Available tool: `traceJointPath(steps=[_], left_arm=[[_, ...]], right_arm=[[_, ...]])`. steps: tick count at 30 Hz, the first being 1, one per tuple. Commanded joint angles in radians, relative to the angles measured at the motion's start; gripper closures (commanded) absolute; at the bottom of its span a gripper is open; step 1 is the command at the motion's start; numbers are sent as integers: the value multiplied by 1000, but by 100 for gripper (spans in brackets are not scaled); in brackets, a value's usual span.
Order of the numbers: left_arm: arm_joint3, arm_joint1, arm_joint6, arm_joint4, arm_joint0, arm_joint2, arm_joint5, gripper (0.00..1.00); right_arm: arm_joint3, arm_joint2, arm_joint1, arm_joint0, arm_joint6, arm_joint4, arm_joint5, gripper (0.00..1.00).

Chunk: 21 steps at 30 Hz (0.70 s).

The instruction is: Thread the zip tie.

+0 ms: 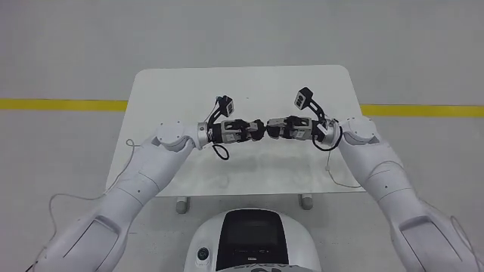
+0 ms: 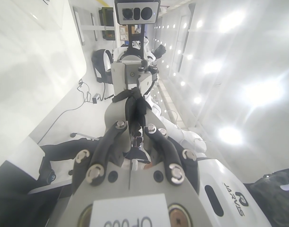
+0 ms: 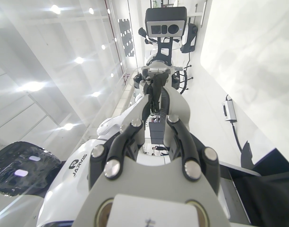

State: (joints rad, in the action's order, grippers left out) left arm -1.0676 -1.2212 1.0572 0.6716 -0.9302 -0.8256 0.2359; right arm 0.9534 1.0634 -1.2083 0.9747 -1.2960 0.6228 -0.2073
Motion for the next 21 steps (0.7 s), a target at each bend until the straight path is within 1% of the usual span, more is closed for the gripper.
traceJointPath(steps=[1,4,7,15,16,17,18,19,20,21], left_arm=[[0,1,0,0,-1,-2,2,100],[2,1,-2,4,-4,-4,4,100],[-27,-2,32,40,-12,3,-27,100],[-27,-2,32,40,-12,3,-27,100],[-36,-1,10,24,-14,3,-14,100],[-47,0,-6,-13,-14,3,12,100],[-65,3,-14,-56,-15,0,75,100],[-69,6,-18,-85,-18,-4,104,100],[-81,8,-28,-113,-17,-14,104,100],[-102,11,-34,-146,-18,-27,104,100]], right_arm=[[-5,11,2,3,4,8,-4,0],[-6,28,5,12,9,27,-10,0],[-5,31,6,15,8,30,-10,0],[-5,31,6,15,8,30,-10,0],[-5,31,6,15,8,30,-10,0],[-5,31,6,15,8,30,-10,0],[-5,31,6,15,8,30,-10,0],[-5,31,6,15,8,30,-10,0],[-5,31,6,15,8,30,-10,0],[-5,31,6,15,8,30,-10,0]])
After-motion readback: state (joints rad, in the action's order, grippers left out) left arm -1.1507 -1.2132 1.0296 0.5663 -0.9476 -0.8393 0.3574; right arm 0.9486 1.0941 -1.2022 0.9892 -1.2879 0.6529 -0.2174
